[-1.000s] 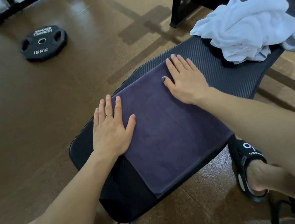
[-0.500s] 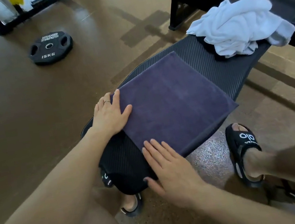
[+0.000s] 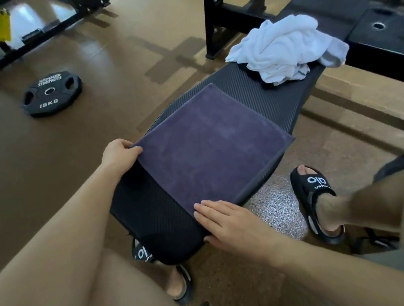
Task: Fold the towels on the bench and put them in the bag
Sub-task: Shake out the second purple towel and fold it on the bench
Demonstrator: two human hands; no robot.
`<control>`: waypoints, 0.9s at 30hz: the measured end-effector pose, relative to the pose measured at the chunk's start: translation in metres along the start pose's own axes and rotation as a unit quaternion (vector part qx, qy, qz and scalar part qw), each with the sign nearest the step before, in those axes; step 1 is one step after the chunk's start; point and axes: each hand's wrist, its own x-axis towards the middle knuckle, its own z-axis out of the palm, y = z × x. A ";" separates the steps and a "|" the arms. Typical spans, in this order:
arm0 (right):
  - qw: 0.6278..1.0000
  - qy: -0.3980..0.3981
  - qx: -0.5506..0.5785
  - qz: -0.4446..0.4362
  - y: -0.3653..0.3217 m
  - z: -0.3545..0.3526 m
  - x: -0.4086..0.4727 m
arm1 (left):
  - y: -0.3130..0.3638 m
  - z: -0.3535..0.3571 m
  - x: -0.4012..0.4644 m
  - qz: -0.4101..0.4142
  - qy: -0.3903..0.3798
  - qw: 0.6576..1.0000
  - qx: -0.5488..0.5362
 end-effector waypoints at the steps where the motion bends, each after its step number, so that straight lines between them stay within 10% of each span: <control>1: 1.000 0.005 -0.004 -0.001 0.000 0.000 0.000 | -0.001 0.001 0.001 -0.006 0.003 1.000 -0.022; 27: 0.996 -0.012 0.027 -0.081 0.005 -0.021 0.010 | -0.004 -0.004 -0.005 0.010 0.011 0.988 -0.154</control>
